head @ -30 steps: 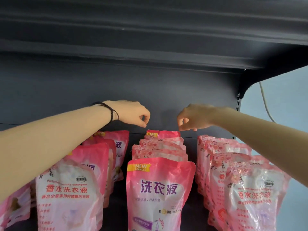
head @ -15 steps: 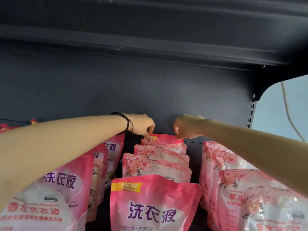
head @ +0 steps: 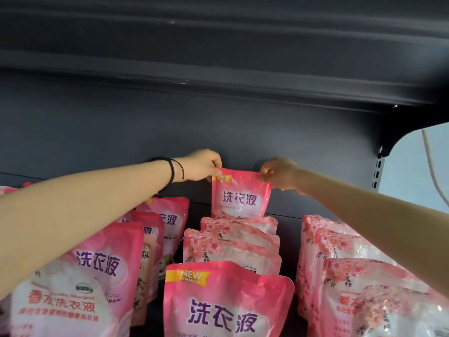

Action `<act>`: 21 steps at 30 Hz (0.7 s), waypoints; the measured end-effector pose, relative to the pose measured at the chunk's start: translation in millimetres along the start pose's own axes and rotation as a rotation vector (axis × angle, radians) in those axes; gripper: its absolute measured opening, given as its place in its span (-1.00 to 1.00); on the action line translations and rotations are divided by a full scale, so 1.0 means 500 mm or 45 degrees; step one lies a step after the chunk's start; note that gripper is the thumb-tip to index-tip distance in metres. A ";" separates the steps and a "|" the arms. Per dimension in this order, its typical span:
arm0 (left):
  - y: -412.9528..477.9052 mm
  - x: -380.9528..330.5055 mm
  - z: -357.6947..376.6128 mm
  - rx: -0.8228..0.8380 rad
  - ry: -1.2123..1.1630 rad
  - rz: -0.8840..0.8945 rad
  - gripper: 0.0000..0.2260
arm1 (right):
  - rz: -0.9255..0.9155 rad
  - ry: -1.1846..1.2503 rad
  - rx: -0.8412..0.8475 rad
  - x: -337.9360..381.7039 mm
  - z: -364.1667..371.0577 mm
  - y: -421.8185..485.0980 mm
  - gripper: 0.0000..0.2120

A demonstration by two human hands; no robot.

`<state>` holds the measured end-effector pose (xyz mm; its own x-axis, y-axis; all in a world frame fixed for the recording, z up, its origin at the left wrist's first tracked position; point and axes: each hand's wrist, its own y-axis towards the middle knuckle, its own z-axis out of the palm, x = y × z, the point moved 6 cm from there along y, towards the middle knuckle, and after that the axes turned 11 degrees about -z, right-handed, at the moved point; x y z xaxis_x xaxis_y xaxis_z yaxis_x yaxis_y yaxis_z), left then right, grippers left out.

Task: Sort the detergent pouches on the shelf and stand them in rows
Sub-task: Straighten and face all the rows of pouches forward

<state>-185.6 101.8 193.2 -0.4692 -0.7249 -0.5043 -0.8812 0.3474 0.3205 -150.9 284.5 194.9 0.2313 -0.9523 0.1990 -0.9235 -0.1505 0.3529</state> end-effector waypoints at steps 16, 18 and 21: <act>-0.191 0.000 -0.242 -0.517 -1.122 0.287 -0.93 | -0.146 1.048 -1.228 0.286 -0.131 -0.069 -0.71; -0.216 0.008 -0.261 -0.488 -1.217 0.309 -0.96 | -0.105 1.088 -1.296 0.327 -0.129 -0.092 -0.73; -0.255 0.016 -0.285 -0.408 -1.415 0.322 -0.92 | -0.070 1.042 -1.368 0.379 -0.142 -0.136 -0.77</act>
<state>-68.5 -33.0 262.6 -0.5599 0.3131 -0.7671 -0.7759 0.1267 0.6180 -22.8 133.3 273.6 0.7222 -0.4653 0.5118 -0.2999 0.4561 0.8378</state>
